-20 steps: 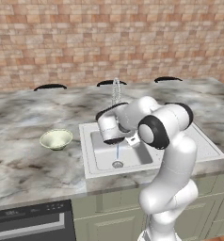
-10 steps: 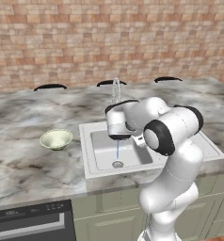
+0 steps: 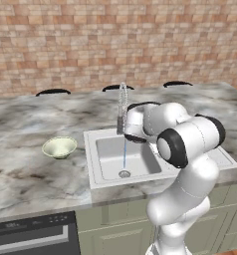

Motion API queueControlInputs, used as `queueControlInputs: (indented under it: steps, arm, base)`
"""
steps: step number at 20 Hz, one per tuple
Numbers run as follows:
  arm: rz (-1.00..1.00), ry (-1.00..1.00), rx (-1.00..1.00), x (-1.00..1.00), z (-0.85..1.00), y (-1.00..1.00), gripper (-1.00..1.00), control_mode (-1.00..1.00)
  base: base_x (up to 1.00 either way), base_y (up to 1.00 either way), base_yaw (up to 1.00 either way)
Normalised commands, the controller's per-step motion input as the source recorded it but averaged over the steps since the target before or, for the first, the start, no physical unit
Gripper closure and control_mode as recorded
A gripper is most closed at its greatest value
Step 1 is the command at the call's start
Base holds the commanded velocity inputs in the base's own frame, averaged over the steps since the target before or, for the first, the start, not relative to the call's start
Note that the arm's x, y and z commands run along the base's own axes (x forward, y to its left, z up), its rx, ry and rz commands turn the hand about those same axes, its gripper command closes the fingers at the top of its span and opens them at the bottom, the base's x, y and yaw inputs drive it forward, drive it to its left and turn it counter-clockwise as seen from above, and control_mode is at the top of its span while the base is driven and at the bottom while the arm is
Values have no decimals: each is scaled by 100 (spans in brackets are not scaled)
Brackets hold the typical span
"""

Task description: Rinse each bowl for a few seconds and place them down in the sink or on the counter.

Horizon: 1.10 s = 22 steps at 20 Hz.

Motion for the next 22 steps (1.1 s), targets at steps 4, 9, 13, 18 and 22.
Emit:
queueControlInputs:
  steps: [4,9,13,18,22]
  arm:
    - [-13,5,0,-18,18,-41,100,-100]
    - [-13,4,0,-18,14,-40,100,-100]
    - [-13,5,0,-11,5,-34,100,-100]
    - [-11,5,0,-2,0,-19,100,-100]
    - [-6,0,0,0,-2,-8,100,-100]
  base:
    - [0,0,0]
    - [0,0,0]
    - [0,0,0]
    - [0,0,0]
    - [0,0,0]
